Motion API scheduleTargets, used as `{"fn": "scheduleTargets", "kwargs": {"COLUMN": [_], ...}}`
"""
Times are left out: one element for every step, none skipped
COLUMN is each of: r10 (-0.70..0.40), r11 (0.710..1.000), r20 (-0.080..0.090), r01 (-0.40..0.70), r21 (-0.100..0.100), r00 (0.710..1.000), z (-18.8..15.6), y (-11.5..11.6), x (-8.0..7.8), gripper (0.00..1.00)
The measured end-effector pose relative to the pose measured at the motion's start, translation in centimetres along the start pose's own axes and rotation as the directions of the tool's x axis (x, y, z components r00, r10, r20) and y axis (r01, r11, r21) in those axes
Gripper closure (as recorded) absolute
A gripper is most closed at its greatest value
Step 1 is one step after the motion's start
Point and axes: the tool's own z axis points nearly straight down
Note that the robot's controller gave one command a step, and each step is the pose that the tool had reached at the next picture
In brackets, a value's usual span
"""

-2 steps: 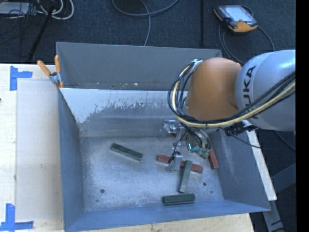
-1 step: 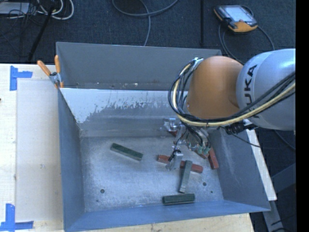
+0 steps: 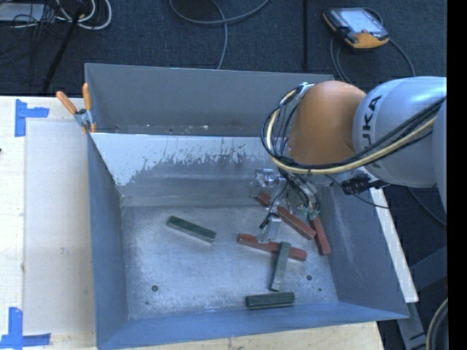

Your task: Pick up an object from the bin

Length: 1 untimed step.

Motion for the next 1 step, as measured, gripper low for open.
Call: {"fn": "scheduleTargets", "kwargs": {"r10": [0.000], "r11": [1.000], "r20": [-0.009], "r01": [0.000], "r21": [0.001], "r00": [1.000], "z": [1.01], "y": [-3.10], "x": [4.41], "gripper": [0.00]}}
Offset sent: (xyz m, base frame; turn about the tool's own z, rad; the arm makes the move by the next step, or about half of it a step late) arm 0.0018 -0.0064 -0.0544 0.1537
